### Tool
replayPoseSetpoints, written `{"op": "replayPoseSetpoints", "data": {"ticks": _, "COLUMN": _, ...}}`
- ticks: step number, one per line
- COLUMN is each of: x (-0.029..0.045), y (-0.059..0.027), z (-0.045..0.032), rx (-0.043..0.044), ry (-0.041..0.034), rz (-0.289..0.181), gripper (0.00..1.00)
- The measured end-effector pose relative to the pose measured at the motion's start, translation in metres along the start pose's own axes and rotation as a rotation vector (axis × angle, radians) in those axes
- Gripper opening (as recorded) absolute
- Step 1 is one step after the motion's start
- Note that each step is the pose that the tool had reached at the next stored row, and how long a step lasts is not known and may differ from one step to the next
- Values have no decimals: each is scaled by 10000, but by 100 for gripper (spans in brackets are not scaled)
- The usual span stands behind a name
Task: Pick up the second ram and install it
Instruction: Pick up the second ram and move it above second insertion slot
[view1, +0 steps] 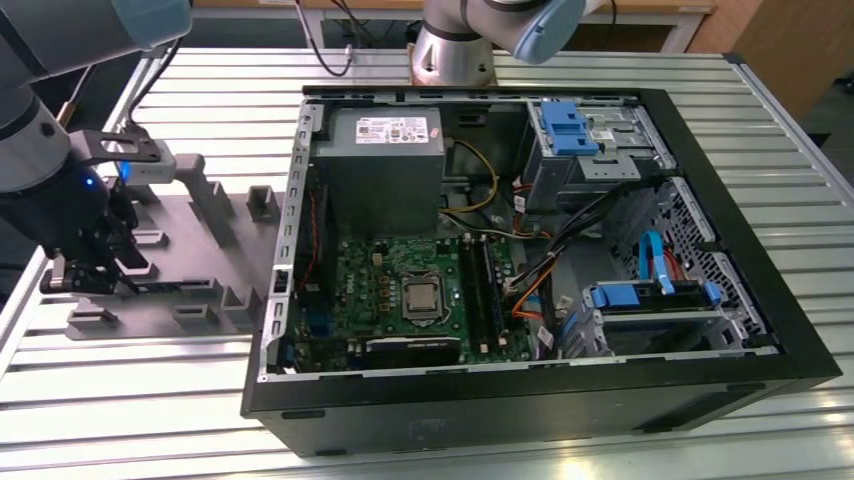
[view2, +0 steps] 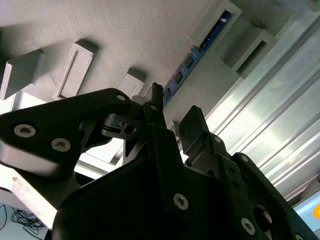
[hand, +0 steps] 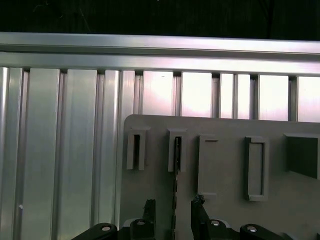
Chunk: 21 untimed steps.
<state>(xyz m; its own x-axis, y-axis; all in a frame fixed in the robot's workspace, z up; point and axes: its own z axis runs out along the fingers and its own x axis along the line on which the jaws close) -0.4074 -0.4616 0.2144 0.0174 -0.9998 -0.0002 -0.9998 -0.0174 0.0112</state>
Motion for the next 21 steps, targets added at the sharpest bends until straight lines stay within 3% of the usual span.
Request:
{"op": "replayPoseSetpoints", "data": {"ticks": 6, "x": 0, "y": 0, "z": 26, "rx": 0, "ry": 0, "rz": 0, "gripper": 41}}
{"op": "replayPoseSetpoints", "data": {"ticks": 21, "x": 0, "y": -2, "z": 192, "rx": 10, "ry": 2, "rz": 0, "gripper": 41}}
